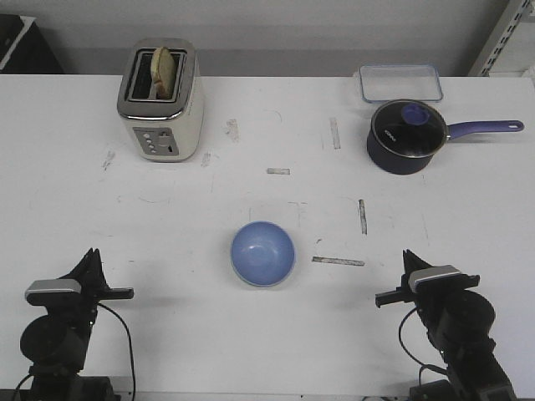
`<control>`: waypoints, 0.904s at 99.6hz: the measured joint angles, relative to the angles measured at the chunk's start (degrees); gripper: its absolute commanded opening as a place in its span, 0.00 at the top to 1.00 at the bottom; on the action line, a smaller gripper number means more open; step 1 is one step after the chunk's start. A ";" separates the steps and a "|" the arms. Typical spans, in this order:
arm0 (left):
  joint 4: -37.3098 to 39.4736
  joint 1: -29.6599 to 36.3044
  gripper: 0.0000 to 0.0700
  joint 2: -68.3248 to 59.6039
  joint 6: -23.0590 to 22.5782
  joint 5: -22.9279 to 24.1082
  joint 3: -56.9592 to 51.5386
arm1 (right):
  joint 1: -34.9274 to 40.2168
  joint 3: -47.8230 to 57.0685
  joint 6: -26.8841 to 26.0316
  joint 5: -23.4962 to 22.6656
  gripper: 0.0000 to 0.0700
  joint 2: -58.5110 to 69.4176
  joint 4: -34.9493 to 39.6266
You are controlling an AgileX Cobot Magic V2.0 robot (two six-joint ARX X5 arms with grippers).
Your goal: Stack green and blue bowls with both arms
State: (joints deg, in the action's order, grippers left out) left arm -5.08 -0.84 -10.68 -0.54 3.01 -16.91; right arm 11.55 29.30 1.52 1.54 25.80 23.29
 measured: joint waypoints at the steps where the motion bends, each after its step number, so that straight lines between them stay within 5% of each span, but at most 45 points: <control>1: 0.44 0.00 1.00 0.55 0.00 0.00 0.72 | 0.00 0.00 0.00 0.00 1.00 0.00 0.00; 27: 8.87 0.04 1.00 10.40 0.02 -0.04 15.02 | 0.00 0.00 0.00 0.00 1.00 0.00 0.00; 90: 11.76 0.63 1.00 10.38 0.02 -0.35 14.95 | 0.00 0.00 0.00 0.00 1.00 0.00 -0.44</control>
State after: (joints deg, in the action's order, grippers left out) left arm 6.68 -0.21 -0.30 -0.51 2.66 -1.96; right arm 11.55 29.30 1.52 1.54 25.80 22.85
